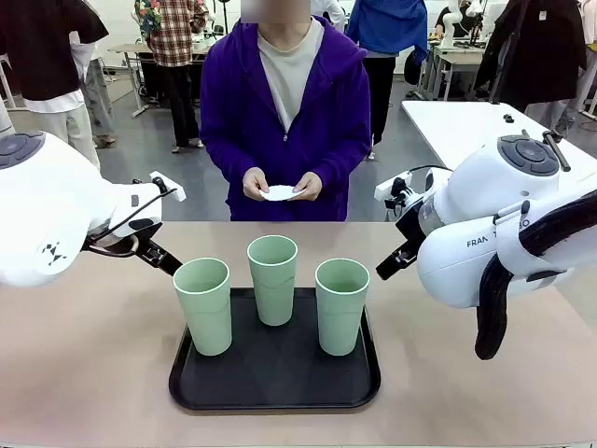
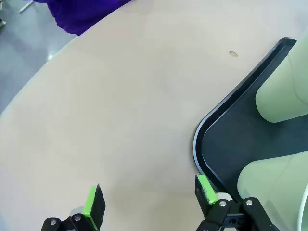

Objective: Place coasters on the table and set cups on them.
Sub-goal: Pick up one Reusable plastic cup and place it on a coaster set by the human.

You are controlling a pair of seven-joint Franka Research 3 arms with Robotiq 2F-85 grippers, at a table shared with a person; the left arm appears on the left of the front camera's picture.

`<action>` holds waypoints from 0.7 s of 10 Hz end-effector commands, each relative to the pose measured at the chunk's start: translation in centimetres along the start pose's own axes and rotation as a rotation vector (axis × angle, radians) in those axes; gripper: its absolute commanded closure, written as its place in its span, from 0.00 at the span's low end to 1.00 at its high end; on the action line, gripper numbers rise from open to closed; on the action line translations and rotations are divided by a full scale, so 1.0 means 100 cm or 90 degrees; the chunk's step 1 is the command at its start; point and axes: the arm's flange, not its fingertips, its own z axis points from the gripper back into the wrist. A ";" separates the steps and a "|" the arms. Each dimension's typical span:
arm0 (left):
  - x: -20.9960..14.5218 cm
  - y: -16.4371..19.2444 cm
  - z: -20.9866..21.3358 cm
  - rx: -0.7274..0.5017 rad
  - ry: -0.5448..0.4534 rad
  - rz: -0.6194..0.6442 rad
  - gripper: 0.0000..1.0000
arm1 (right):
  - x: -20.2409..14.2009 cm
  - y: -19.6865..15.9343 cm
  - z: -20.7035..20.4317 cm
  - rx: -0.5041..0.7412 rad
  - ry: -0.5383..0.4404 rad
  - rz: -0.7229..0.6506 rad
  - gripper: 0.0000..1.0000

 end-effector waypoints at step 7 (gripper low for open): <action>0.000 0.000 0.000 0.000 0.000 0.000 0.00 | 0.000 0.000 0.000 0.000 0.000 0.000 0.00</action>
